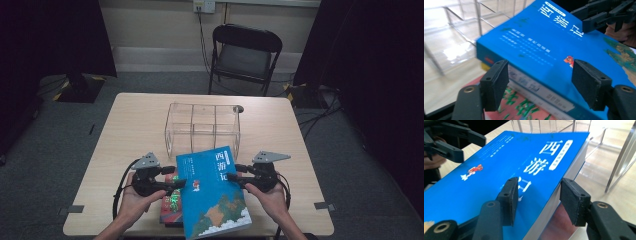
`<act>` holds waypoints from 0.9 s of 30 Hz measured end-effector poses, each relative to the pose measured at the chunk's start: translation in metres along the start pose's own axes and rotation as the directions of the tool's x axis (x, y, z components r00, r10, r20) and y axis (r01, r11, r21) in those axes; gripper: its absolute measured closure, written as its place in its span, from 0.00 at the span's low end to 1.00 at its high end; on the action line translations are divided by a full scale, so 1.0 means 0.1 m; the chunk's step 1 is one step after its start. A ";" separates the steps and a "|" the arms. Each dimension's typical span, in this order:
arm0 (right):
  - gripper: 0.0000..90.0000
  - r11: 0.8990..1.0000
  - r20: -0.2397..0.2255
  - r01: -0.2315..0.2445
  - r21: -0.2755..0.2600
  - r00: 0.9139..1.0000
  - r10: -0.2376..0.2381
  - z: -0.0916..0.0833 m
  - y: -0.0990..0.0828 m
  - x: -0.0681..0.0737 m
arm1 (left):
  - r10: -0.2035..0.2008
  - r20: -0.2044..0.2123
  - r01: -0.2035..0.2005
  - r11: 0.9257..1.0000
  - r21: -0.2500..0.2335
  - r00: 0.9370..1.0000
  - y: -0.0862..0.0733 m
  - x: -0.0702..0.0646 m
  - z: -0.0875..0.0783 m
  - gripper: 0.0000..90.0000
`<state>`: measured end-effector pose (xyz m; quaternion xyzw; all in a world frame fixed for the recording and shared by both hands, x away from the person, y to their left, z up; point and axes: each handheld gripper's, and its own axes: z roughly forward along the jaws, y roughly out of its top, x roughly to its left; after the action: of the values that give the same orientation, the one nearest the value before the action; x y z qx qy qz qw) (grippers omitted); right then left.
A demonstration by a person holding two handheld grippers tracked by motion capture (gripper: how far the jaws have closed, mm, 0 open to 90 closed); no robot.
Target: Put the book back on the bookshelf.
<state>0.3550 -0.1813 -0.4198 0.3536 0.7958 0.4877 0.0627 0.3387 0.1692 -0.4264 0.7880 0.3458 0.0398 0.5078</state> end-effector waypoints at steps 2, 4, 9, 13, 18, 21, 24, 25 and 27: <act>0.56 1.000 -0.005 -0.007 0.004 1.000 0.007 -0.02 -0.02 0.01 | 0.012 -0.026 -0.011 1.000 0.010 1.000 0.00 -0.02 0.04 0.30; 0.56 1.000 -0.002 -0.007 0.011 1.000 0.007 -0.04 -0.03 0.04 | 0.020 -0.044 -0.020 1.000 0.013 0.999 0.02 -0.03 0.04 0.31; 0.56 1.000 0.034 0.005 0.028 0.999 -0.006 -0.08 -0.04 0.13 | 0.060 -0.098 -0.058 0.998 0.024 0.993 0.08 -0.10 0.12 0.32; 0.56 1.000 0.054 -0.009 0.019 0.999 0.008 -0.16 -0.12 0.21 | 0.082 -0.112 -0.079 0.996 0.034 0.990 0.13 -0.16 0.26 0.15; 0.46 1.000 0.048 0.006 0.007 0.999 -0.007 -0.17 -0.15 0.22 | 0.034 -0.053 -0.033 0.999 0.028 0.998 0.09 -0.07 0.21 0.20; 0.36 1.000 0.053 0.007 0.020 0.999 -0.009 -0.09 -0.11 0.21 | 0.019 -0.017 -0.018 0.999 0.026 1.000 0.05 -0.03 0.18 0.22; 0.30 1.000 0.062 0.005 0.020 0.998 -0.007 -0.03 -0.07 0.18 | 0.021 -0.014 -0.020 0.999 0.026 1.000 0.06 -0.03 0.19 0.22; 0.29 1.000 0.062 0.000 0.019 0.998 -0.001 -0.01 -0.07 0.18 | 0.011 -0.010 -0.011 1.000 0.024 1.000 0.05 -0.02 0.19 0.21; 0.28 1.000 0.064 -0.006 0.021 0.998 0.004 0.00 -0.06 0.17 | -0.001 0.000 0.001 1.000 0.026 1.000 0.05 0.00 0.20 0.21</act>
<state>0.3396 -0.1722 -0.4208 0.3715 0.7976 0.4678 0.0830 0.3494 0.1529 -0.4320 0.7943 0.3467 0.0354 0.4976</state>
